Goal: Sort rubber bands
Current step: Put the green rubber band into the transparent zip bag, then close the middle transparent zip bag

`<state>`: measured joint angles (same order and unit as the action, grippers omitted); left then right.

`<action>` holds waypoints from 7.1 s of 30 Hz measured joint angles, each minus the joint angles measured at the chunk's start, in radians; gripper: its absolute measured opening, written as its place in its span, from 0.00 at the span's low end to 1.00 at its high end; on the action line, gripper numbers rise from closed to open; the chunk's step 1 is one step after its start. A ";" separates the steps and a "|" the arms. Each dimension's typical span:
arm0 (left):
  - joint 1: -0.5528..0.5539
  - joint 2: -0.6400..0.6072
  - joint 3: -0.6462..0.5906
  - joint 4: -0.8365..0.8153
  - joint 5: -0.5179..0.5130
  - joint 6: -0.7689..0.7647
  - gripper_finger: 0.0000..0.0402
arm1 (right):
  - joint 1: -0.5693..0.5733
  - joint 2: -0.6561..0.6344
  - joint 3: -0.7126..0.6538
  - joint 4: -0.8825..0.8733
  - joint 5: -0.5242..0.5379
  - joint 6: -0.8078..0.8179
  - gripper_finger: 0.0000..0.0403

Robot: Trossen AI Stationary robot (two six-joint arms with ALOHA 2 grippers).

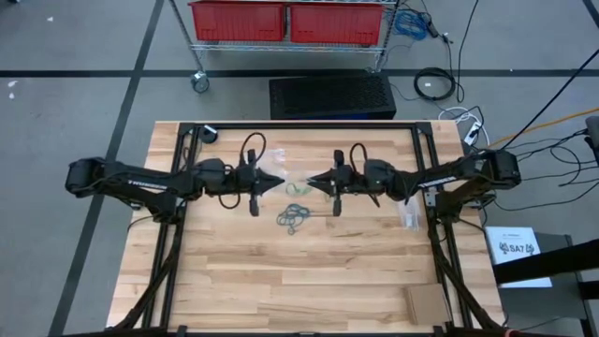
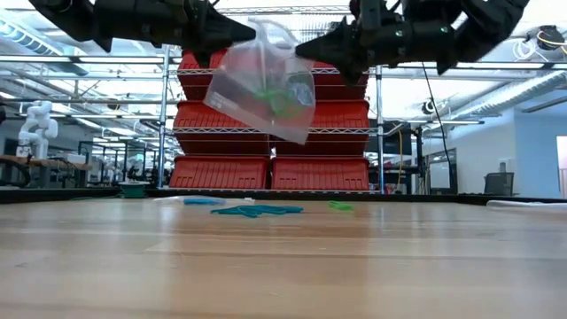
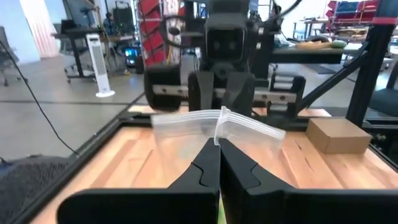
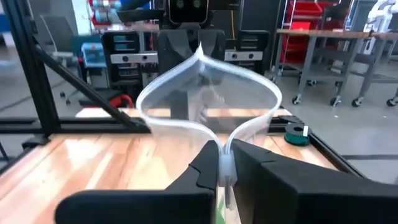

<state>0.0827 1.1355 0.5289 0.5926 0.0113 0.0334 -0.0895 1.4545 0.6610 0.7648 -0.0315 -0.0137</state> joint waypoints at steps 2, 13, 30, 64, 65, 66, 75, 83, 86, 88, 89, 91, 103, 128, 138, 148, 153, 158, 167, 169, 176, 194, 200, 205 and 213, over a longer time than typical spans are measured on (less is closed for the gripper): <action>0.000 0.017 0.000 0.000 0.000 0.000 0.00 | 0.000 -0.003 0.023 -0.055 0.000 -0.009 0.02; 0.000 0.069 0.000 0.066 0.013 -0.001 0.00 | 0.000 -0.023 0.049 -0.187 0.003 -0.017 0.01; -0.007 0.225 0.000 0.198 -0.024 -0.016 0.00 | 0.000 -0.156 0.243 -0.767 0.035 -0.046 0.02; 0.049 -0.053 -0.181 0.203 -0.127 -0.001 0.00 | 0.045 -0.148 0.026 -0.886 0.401 0.474 0.73; 0.049 -0.059 -0.181 0.191 -0.127 -0.001 0.00 | 0.045 -0.115 0.014 -0.844 0.405 0.501 0.73; 0.049 -0.062 -0.181 0.186 -0.128 -0.001 0.00 | 0.045 -0.078 0.007 -0.808 0.415 0.521 0.73; 0.049 -0.065 -0.181 0.160 -0.128 -0.002 0.00 | 0.027 0.208 0.006 -0.610 0.485 0.566 0.73; 0.049 -0.065 -0.181 0.157 -0.128 -0.002 0.00 | 0.024 0.335 0.023 -0.549 0.537 0.617 0.66; 0.049 -0.065 -0.181 0.157 -0.128 -0.002 0.00 | 0.024 0.378 0.045 -0.542 0.558 0.616 0.52; 0.049 -0.065 -0.181 0.157 -0.128 -0.002 0.00 | 0.024 0.401 0.061 -0.543 0.557 0.602 0.39; 0.049 -0.065 -0.181 0.157 -0.128 -0.002 0.00 | 0.024 0.406 0.068 -0.543 0.556 0.589 0.31; 0.049 -0.065 -0.181 0.157 -0.128 -0.002 0.00 | 0.024 0.408 0.079 -0.546 0.546 0.555 0.14; 0.048 -0.065 -0.181 0.138 -0.128 -0.002 0.00 | 0.112 0.101 0.133 -0.680 0.254 0.317 0.01; 0.048 -0.065 -0.181 0.123 -0.120 -0.003 0.00 | 0.043 0.146 0.346 -0.436 0.259 -0.288 0.00; 0.048 -0.065 -0.181 0.123 -0.094 -0.003 0.00 | 0.031 0.323 0.561 -0.638 0.260 -0.291 0.01; 0.048 -0.065 -0.181 0.115 -0.093 -0.004 0.00 | 0.018 0.310 0.663 -0.773 0.264 -0.213 0.28; 0.048 -0.065 -0.181 0.104 -0.093 -0.004 0.00 | 0.018 0.285 0.671 -0.841 0.245 -0.168 0.41; 0.048 -0.065 -0.181 0.104 -0.093 -0.003 0.00 | 0.019 0.241 0.671 -0.919 0.186 -0.107 0.41; 0.048 -0.051 -0.180 0.097 -0.093 -0.007 0.00 | 0.041 0.132 0.671 -1.191 0.323 -0.069 0.05; 0.050 -0.033 -0.168 0.090 -0.099 -0.009 0.00 | 0.058 0.121 0.671 -1.290 0.393 -0.023 0.02; 0.075 0.099 -0.028 -0.005 -0.147 0.040 0.00 | 0.090 0.050 0.459 -1.419 0.477 0.189 0.00; 0.071 0.764 0.563 -0.210 -0.101 0.130 0.00 | 0.307 -0.258 0.060 -1.233 0.527 0.620 0.00; 0.037 0.875 0.648 -0.233 0.089 0.118 0.12 | 0.379 -0.258 0.060 -1.287 0.524 0.832 0.00; 0.032 0.880 0.672 -0.224 0.202 0.027 0.28 | 0.443 -0.258 0.014 -1.275 0.524 1.035 0.00; 0.039 0.836 0.672 -0.236 0.249 -0.027 0.48 | 0.501 -0.248 -0.256 -0.789 0.571 1.348 0.00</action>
<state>0.1219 1.9717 1.2007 0.3568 0.2600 0.0063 0.4114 1.2061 0.4046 -0.0246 0.5394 1.3340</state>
